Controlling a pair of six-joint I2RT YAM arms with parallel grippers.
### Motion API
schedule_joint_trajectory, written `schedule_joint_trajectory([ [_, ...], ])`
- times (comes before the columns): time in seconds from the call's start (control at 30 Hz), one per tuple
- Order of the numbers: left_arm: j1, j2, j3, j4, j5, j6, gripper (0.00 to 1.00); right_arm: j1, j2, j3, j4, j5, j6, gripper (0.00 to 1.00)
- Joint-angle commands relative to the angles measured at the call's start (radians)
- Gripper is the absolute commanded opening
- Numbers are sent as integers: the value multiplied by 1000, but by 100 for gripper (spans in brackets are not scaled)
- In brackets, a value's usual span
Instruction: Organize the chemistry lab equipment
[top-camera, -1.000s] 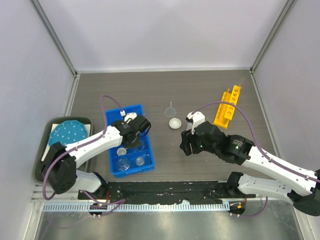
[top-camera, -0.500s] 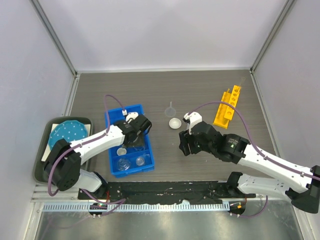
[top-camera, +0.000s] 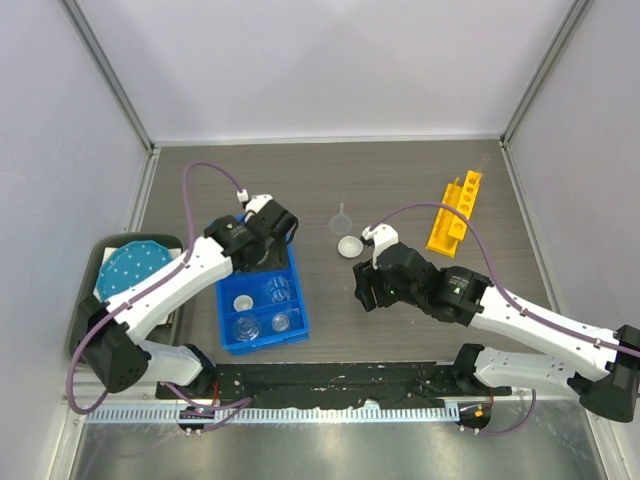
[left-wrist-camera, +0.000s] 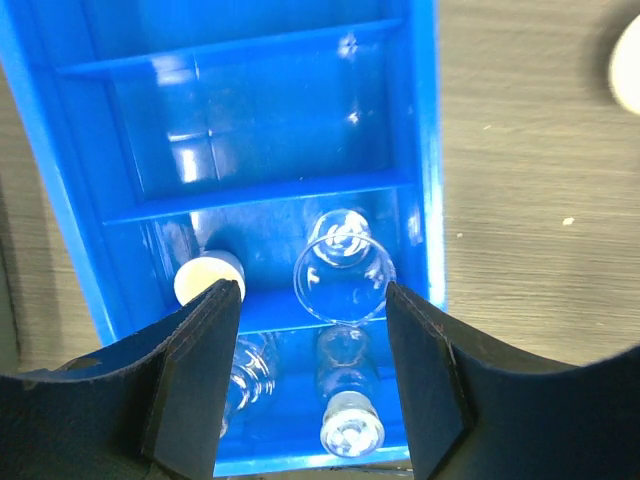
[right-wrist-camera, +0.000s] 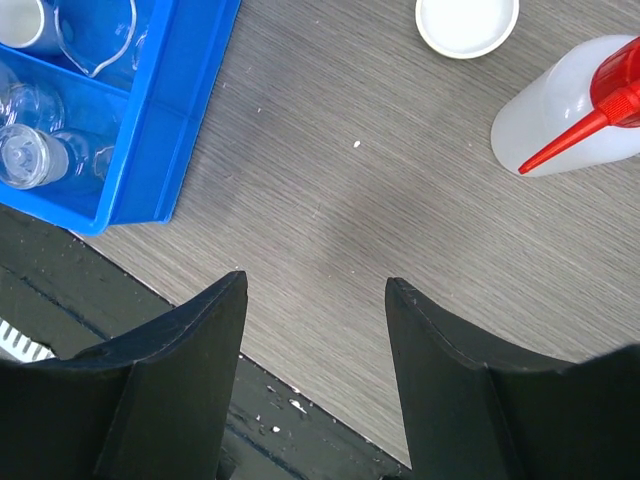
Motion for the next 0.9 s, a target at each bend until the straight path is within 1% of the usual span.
schedule_joint_trajectory([
  [0.0, 2, -28, 140, -112, -40, 53, 64, 6, -22, 41, 44, 73, 6, 63],
  [0.1, 2, 33, 255, -125, -14, 73, 64, 6, -51, 55, 31, 116, 24, 63],
  [0.17, -1, 68, 292, -116, 4, 73, 63, 6, -71, 69, 18, 139, 35, 63],
  [0.3, -3, 162, 367, -47, 66, 78, 63, 6, -132, 105, -44, 214, 56, 63],
  [0.4, -1, 255, 426, 9, 106, 82, 63, 4, -174, 139, -98, 288, 61, 63],
  [0.43, 0, 312, 444, 16, 119, 90, 63, 6, -185, 156, -114, 321, 62, 63],
  [0.47, 0, 337, 463, 33, 148, 92, 63, 6, -188, 162, -126, 329, 62, 64],
  [0.53, 0, 411, 513, 53, 167, 95, 62, 6, -199, 171, -152, 337, 62, 64],
  [0.7, 2, 542, 601, 96, 221, 90, 60, 6, -229, 165, -175, 351, 61, 64],
  [0.87, 2, 642, 630, 145, 250, 81, 60, 6, -237, 165, -180, 354, 50, 64],
])
